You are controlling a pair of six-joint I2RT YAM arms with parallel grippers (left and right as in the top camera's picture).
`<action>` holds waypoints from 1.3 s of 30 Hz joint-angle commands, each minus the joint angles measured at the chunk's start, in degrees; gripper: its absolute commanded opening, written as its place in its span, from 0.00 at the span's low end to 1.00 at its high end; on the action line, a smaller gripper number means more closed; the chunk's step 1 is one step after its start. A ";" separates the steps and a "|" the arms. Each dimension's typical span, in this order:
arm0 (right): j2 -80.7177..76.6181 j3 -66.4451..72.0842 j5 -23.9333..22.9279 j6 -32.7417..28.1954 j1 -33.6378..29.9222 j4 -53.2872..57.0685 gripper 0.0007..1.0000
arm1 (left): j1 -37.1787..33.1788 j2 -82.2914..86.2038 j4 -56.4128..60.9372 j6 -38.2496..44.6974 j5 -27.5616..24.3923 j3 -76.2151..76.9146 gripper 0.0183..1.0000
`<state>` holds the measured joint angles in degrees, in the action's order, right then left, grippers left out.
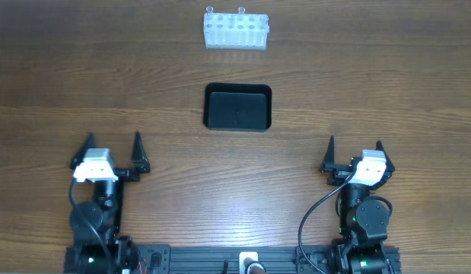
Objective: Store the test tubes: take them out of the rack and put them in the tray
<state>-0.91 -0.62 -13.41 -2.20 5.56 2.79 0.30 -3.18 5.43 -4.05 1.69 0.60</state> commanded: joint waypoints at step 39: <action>0.52 0.33 0.46 -0.24 -0.70 0.17 0.99 | 17.88 -119.78 14.01 0.61 6.97 82.71 1.00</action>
<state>-0.80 -0.62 -13.39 -2.20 5.34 2.79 18.26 -119.87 19.42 -4.03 7.57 80.42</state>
